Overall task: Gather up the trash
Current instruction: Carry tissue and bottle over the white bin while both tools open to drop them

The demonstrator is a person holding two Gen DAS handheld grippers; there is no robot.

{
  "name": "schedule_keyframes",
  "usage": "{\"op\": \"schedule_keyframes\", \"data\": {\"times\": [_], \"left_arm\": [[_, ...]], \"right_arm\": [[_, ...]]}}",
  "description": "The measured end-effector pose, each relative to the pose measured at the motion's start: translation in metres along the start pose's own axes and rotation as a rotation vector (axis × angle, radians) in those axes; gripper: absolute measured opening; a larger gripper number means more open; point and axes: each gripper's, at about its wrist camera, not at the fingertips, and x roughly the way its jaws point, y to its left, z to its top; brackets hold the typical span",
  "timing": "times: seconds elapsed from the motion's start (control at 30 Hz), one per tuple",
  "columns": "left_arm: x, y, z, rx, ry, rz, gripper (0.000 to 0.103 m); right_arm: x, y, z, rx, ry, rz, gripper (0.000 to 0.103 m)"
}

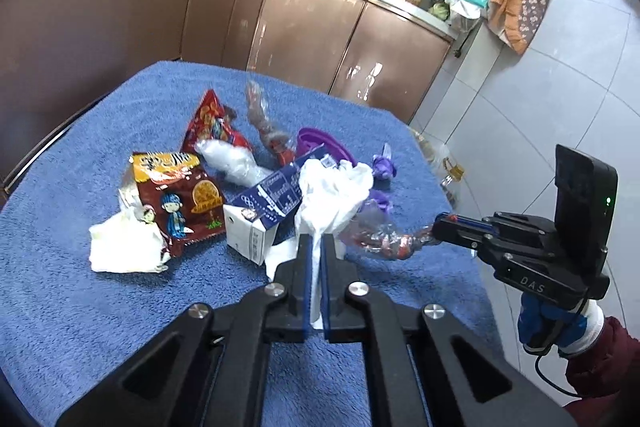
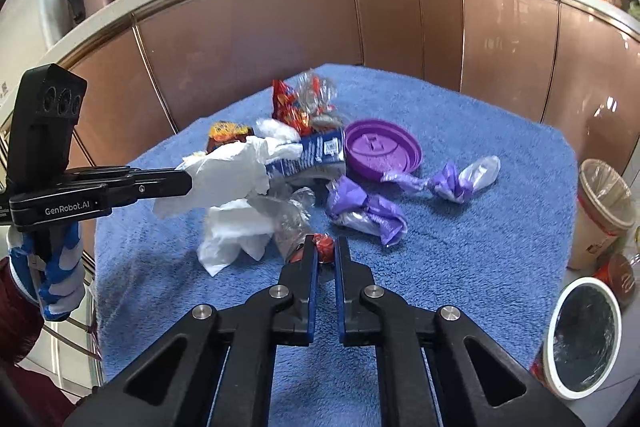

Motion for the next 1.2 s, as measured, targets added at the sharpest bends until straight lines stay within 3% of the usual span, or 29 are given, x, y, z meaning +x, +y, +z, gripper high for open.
{"op": "schedule_keyframes", "data": {"times": [0.33,0.6,0.93,1.2], "left_arm": [[-0.039,-0.03,0.012,0.053,-0.062,0.02,0.003],[-0.023,-0.087,0.032,0.15,-0.041,-0.048,0.003],[0.07,-0.205,0.074,0.321,0.067,-0.172,0.003],[0.19,-0.301,0.094,0.382,0.202,-0.248,0.003]], "right_arm": [[-0.056,0.006,-0.004,0.003,-0.088,-0.05,0.007],[-0.107,-0.038,-0.027,0.124,-0.149,-0.188,0.007],[-0.149,-0.144,-0.067,0.328,-0.16,-0.476,0.007],[-0.138,-0.233,-0.101,0.474,-0.099,-0.642,0.007]]}}
